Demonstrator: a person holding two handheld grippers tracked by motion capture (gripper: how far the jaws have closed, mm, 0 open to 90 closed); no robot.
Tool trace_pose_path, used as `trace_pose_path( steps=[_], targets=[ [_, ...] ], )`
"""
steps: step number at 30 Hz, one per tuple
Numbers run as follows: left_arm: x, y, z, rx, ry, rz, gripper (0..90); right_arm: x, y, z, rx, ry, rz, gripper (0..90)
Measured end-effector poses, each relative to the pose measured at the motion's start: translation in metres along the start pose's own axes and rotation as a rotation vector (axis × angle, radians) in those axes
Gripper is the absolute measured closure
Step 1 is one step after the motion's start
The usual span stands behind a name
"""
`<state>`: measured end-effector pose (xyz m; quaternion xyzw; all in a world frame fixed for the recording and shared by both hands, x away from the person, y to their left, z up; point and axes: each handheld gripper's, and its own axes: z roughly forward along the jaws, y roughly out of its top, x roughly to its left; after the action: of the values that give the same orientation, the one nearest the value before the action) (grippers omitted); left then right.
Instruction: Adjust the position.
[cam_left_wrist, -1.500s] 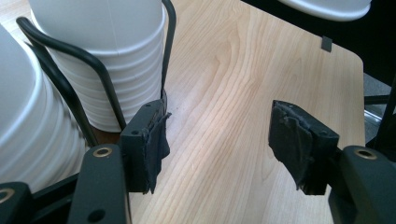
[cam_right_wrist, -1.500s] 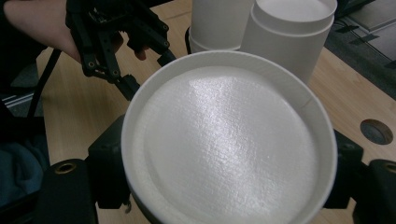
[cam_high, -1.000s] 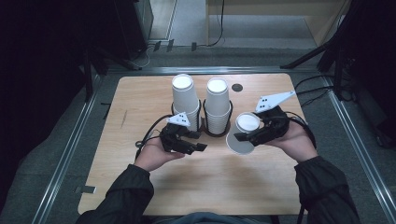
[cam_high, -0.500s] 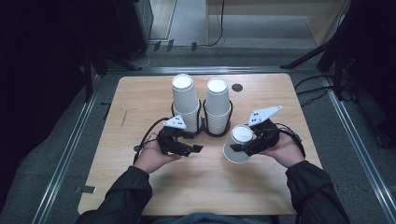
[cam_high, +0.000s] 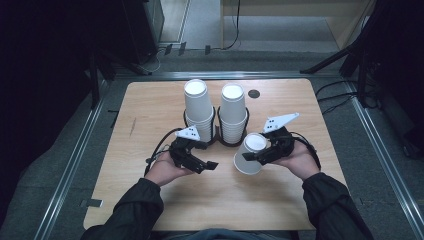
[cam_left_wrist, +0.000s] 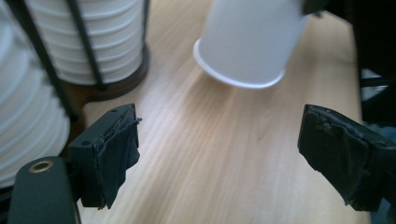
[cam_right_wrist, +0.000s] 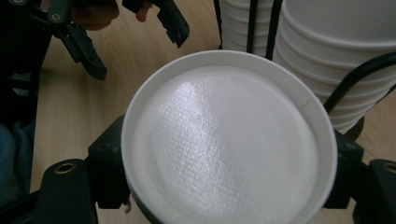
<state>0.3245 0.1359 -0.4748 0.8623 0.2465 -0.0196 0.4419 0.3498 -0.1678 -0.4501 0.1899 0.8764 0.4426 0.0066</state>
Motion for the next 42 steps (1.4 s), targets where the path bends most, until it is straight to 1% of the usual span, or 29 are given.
trace_pose_path(
  steps=[1,2,4,5,7,10,11,12,13,17,19,20,21,22,23,24,25,26,27,28,30,32,33,34,35,37,40,41,42],
  targets=[
    [0.000,0.000,0.000,0.004,-0.003,0.003,12.0,0.001,0.001,0.001,-0.006,0.003,0.000,23.2],
    [0.000,0.000,0.001,0.013,0.003,0.005,10.8,0.002,0.002,0.003,-0.005,0.006,0.002,23.2],
    [0.000,0.000,0.002,0.024,0.008,0.003,7.2,0.004,0.004,0.006,-0.011,0.008,-0.010,23.2],
    [0.000,0.001,0.003,0.025,0.012,0.008,6.5,0.005,0.005,0.007,-0.011,0.014,-0.015,23.2],
    [-0.001,0.002,0.003,0.024,0.019,0.012,2.2,0.005,0.007,0.010,-0.012,0.015,-0.018,23.2],
    [-0.003,0.005,0.003,0.008,0.013,0.006,2.3,0.005,0.009,0.012,-0.027,0.025,-0.004,23.2],
    [-0.003,0.006,0.003,0.005,0.006,0.009,2.2,0.005,0.010,0.013,-0.028,0.022,0.000,23.2],
    [-0.003,0.006,0.003,0.005,0.006,0.009,2.2,0.006,0.011,0.012,-0.029,0.022,-0.003,23.2],
    [-0.003,0.007,0.005,0.003,-0.011,0.015,2.3,0.007,0.011,0.012,-0.033,0.022,-0.003,23.2],
    [-0.005,0.009,0.010,0.012,-0.025,0.026,0.7,0.008,0.011,0.012,-0.043,0.023,-0.003,23.2],
    [-0.006,0.011,0.015,0.016,-0.023,0.031,0.0,0.010,0.010,0.013,-0.035,0.017,0.001,23.2],
    [-0.007,0.013,0.018,0.018,-0.003,0.048,0.0,0.012,0.009,0.014,-0.032,0.014,0.012,23.2],
    [-0.009,0.015,0.019,0.015,0.003,0.057,0.0,0.013,0.009,0.014,-0.032,0.013,0.010,23.2],
    [-0.009,0.016,0.019,0.007,-0.003,0.056,0.0,0.014,0.009,0.014,-0.038,0.013,0.000,23.2],
    [-0.009,0.017,0.021,-0.001,-0.021,0.047,0.0,0.016,0.009,0.013,-0.044,0.014,0.000,23.2],
    [-0.009,0.017,0.021,-0.001,-0.021,0.047,0.0,0.017,0.009,0.013,-0.055,0.014,-0.008,23.2],
    [-0.009,0.018,0.023,0.003,-0.035,0.045,0.0,0.017,0.009,0.013,-0.055,0.014,-0.008,23.2],
    [-0.010,0.019,0.027,0.016,-0.043,0.056,0.0,0.020,0.010,0.013,-0.067,0.021,-0.005,23.2],
    [-0.010,0.019,0.027,0.016,-0.043,0.056,0.0,0.020,0.010,0.013,-0.067,0.021,-0.005,23.2],
    [-0.010,0.019,0.028,0.021,-0.052,0.055,0.0,0.023,0.011,0.013,-0.077,0.031,-0.005,23.3],
    [-0.012,0.020,0.032,0.022,-0.061,0.060,0.0,0.026,0.011,0.013,-0.082,0.036,-0.011,23.3],
    [-0.012,0.020,0.033,0.028,-0.060,0.068,0.0,0.027,0.012,0.012,-0.100,0.061,0.004,23.4],
    [-0.014,0.022,0.035,0.031,-0.081,0.063,0.0,0.028,0.013,0.011,-0.114,0.073,0.013,23.5],
    [-0.014,0.022,0.035,0.031,-0.081,0.063,0.0,0.028,0.013,0.011,-0.114,0.073,0.013,23.5],
    [-0.016,0.023,0.036,0.022,-0.096,0.085,0.0,0.031,0.016,0.011,-0.116,0.066,0.004,23.5],
    [-0.017,0.024,0.037,0.015,-0.114,0.091,0.0,0.032,0.017,0.012,-0.126,0.074,0.000,23.5],
    [-0.019,0.024,0.039,0.010,-0.105,0.093,0.0,0.033,0.018,0.012,-0.142,0.083,0.000,23.5],
    [-0.019,0.023,0.040,0.012,-0.117,0.088,0.0,0.034,0.019,0.012,-0.152,0.094,0.005,23.5],
    [-0.019,0.023,0.041,0.011,-0.139,0.086,0.0,0.034,0.021,0.012,-0.167,0.105,0.009,23.6]
  ],
)
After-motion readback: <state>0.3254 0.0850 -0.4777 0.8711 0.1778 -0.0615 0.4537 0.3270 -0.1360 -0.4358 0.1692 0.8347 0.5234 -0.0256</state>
